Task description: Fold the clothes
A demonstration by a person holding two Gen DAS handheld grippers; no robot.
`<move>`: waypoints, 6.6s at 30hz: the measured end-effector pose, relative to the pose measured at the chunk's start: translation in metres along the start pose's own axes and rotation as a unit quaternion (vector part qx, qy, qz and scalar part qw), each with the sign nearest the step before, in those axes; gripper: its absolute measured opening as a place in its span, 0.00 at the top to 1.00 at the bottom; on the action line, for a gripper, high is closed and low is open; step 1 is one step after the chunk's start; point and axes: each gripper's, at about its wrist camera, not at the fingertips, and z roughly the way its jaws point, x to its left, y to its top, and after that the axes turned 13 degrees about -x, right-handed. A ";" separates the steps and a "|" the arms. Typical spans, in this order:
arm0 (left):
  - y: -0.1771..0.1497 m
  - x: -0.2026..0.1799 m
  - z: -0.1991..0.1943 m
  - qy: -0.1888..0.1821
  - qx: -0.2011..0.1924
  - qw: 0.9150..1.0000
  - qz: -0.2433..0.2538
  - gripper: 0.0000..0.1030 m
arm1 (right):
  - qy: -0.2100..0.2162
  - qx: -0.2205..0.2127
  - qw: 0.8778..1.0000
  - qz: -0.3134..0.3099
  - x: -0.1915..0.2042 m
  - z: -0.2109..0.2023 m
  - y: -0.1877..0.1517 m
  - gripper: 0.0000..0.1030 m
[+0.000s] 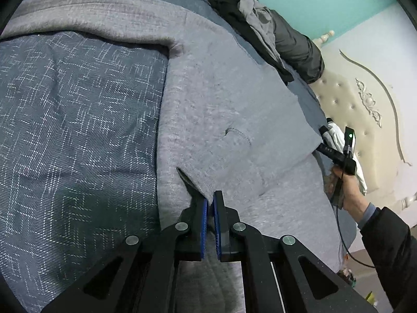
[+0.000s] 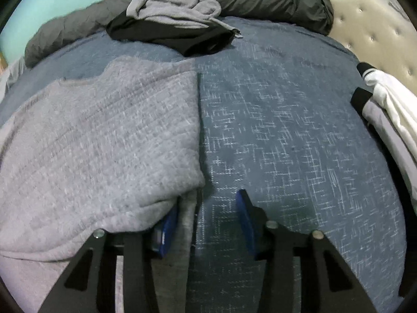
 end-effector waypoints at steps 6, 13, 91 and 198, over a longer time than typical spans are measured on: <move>-0.001 0.004 -0.002 0.003 0.001 1.000 -0.005 0.95 | 0.006 0.001 1.000 -0.003 -0.009 -0.007 -0.007 0.57; -0.001 0.007 -0.005 0.008 0.002 1.000 -0.007 0.95 | -0.026 0.010 1.000 -0.010 -0.021 -0.018 -0.008 0.58; 0.167 0.296 -0.214 0.290 -0.249 0.892 -0.243 0.57 | 0.230 -0.035 0.965 0.121 0.149 -0.125 -0.076 0.46; -0.003 -0.130 0.087 0.087 0.053 0.983 0.152 0.49 | 0.195 0.026 0.934 0.299 0.022 -0.110 -0.090 0.59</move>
